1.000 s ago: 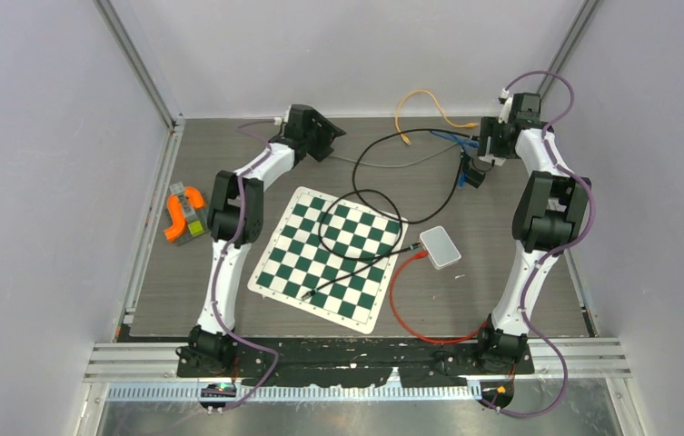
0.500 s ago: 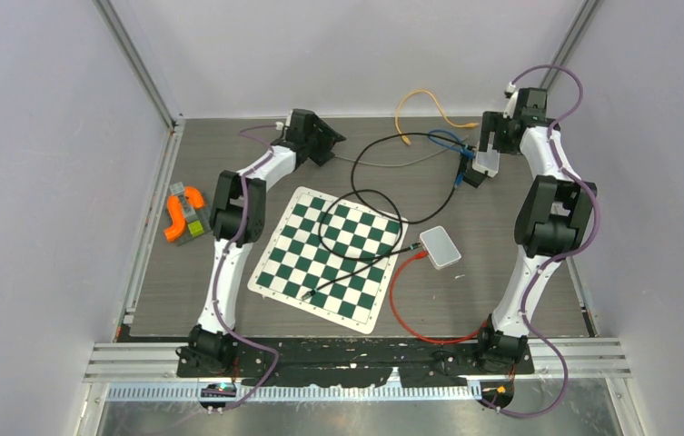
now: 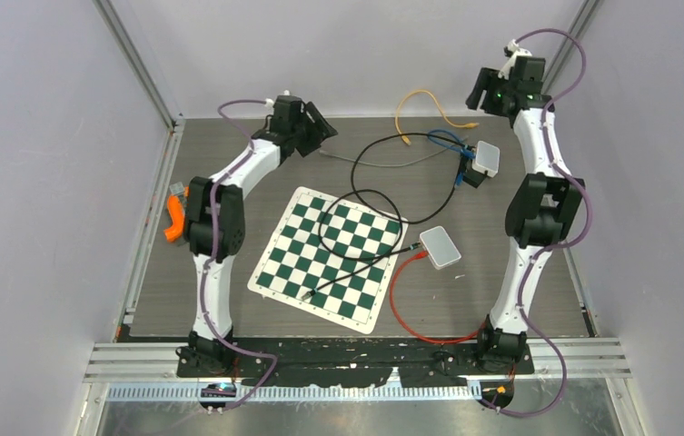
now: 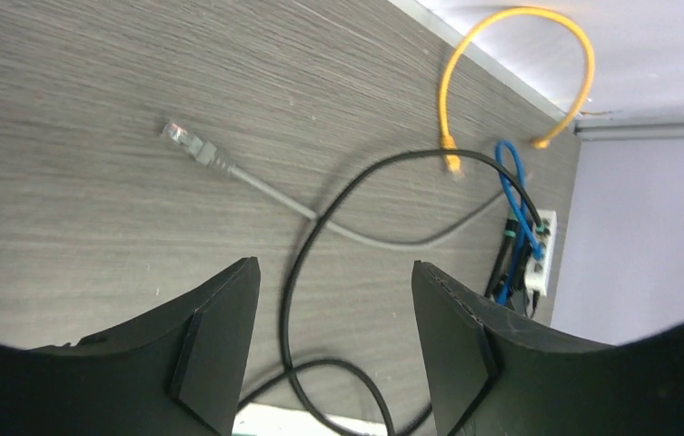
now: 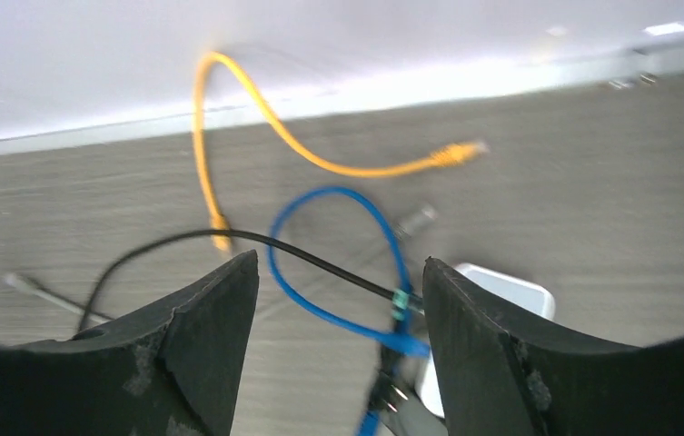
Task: Insert the plug into the switch port
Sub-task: Pick up the connector from the center of the board.
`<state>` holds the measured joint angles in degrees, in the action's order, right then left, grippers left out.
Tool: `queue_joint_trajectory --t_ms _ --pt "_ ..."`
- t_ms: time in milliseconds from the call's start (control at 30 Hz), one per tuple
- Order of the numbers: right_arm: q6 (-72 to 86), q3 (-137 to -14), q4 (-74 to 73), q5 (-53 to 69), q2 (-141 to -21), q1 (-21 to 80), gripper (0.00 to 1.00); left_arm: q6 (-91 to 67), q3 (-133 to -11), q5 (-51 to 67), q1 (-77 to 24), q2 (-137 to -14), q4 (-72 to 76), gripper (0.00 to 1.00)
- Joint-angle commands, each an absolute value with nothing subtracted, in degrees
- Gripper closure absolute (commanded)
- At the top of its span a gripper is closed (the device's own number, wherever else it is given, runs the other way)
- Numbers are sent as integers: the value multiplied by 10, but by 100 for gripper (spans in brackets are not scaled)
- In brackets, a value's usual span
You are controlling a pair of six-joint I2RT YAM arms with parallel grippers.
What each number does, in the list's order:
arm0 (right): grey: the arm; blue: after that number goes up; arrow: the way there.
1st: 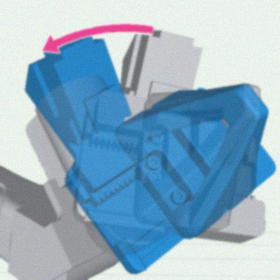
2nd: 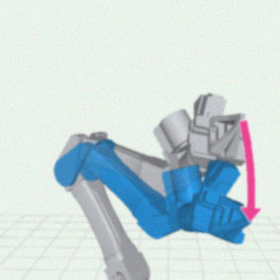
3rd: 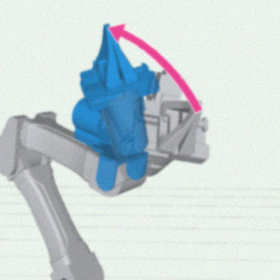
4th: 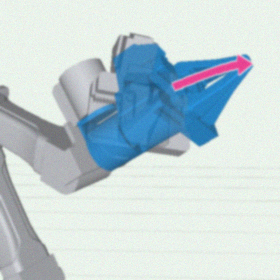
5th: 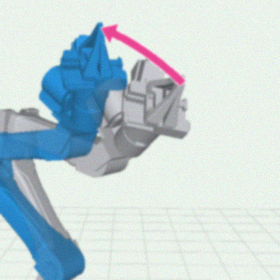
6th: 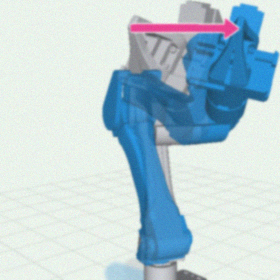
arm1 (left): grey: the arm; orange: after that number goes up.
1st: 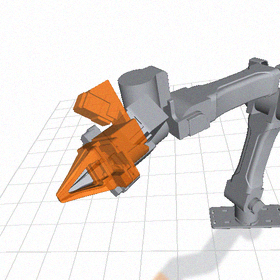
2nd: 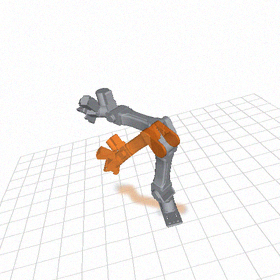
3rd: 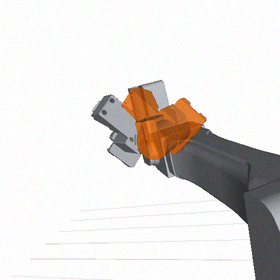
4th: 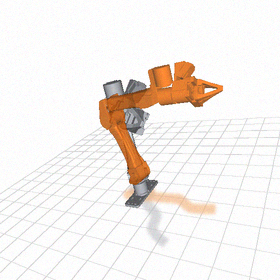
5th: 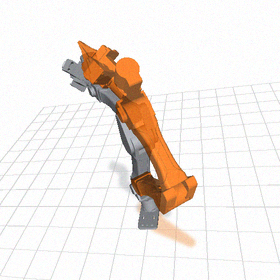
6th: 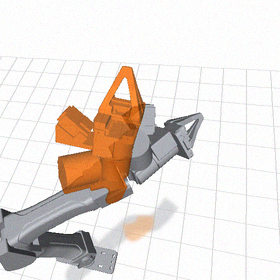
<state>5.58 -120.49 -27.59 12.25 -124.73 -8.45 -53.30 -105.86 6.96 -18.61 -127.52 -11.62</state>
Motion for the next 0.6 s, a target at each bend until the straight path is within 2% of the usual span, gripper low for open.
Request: queue_joint_trajectory --t_ms 0,133,233,333,467,567 --pt "118 -1251 -201 178 -1296 -28 27 -466 -988 58 -184 -1158 -108 35" --pt "166 -1264 -140 152 -1328 -1 27 -458 -906 75 -183 -1087 -106 35" --pt "263 -1249 -54 151 -1365 22 27 -445 -850 94 -183 -1038 -111 34" --pt "285 -1284 -13 123 -1403 25 26 -421 -810 108 -183 -992 -135 34" --pt "233 -1291 78 112 -1422 22 18 -391 -750 124 -184 -937 -142 34" --pt "107 -1302 69 137 -1428 20 14 -376 -722 126 -184 -911 -145 34"
